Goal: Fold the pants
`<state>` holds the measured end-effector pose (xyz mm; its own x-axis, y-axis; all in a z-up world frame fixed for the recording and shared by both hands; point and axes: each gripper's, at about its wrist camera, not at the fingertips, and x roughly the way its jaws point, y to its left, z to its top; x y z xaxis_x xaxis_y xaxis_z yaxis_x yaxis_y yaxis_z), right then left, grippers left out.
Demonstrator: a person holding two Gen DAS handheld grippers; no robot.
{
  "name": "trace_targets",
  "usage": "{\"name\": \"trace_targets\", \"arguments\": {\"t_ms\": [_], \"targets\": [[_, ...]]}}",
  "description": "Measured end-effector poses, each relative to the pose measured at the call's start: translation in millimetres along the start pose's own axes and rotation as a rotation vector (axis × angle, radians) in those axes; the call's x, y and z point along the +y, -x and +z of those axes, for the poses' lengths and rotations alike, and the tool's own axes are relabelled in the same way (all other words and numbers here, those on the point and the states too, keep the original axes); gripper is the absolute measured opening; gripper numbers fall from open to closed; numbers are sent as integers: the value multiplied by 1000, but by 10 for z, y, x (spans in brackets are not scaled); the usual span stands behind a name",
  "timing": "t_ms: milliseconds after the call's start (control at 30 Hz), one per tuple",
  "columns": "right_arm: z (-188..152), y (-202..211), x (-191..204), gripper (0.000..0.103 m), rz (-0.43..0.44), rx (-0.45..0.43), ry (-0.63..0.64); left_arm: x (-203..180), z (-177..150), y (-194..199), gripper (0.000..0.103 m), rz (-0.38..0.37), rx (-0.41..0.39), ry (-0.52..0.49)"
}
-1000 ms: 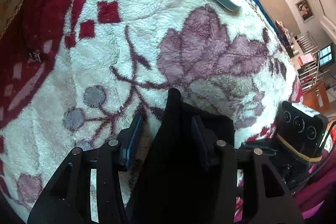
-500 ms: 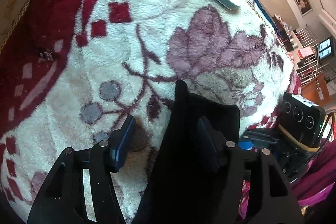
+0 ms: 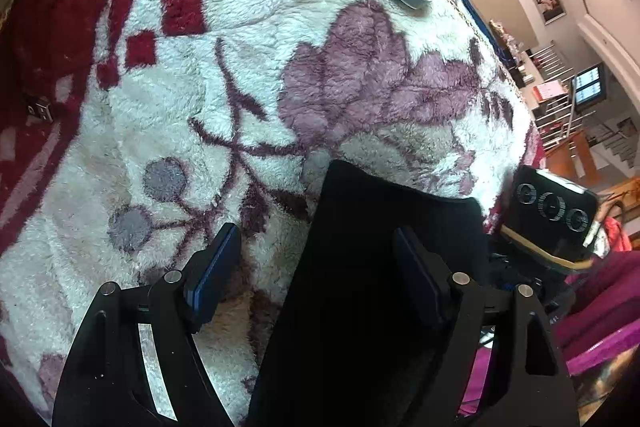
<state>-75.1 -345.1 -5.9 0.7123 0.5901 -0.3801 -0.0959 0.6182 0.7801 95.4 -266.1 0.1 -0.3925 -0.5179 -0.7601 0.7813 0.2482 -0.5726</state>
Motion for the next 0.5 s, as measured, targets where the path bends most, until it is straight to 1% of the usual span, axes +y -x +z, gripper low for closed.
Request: {"name": "trace_targets", "arguments": {"t_ms": [100,133,233,267,300,333,367,400,433,467,500], "targets": [[30,-34,-75,10,2,9,-64,118,-11,85,78,-23,9,8],[26,-36,-78,10,-2,12,-66,152,-13,104,78,-27,9,8],[31,-69,-98,10,-38,15,-80,141,9,90,78,-6,-9,0],[0,-45,-104,11,-47,10,-86,94,-19,86,78,24,-27,-36],[-1,-60,-121,18,-67,10,-100,48,-50,63,78,65,-29,-73],[13,-42,-138,20,-72,12,-101,-3,-90,19,76,107,-25,-107],[17,-51,-133,20,-59,18,-92,-79,-122,-5,74,158,-23,-155],[23,-74,-109,20,-43,34,-75,-101,-131,-8,70,170,-22,-166],[20,-55,-119,14,-43,35,-62,-85,-126,9,58,163,-26,-150],[25,-53,-106,12,-38,34,-54,-33,-110,49,37,147,-33,-111],[24,-33,-116,11,-34,32,-50,-1,-102,81,27,131,-38,-88]]}}
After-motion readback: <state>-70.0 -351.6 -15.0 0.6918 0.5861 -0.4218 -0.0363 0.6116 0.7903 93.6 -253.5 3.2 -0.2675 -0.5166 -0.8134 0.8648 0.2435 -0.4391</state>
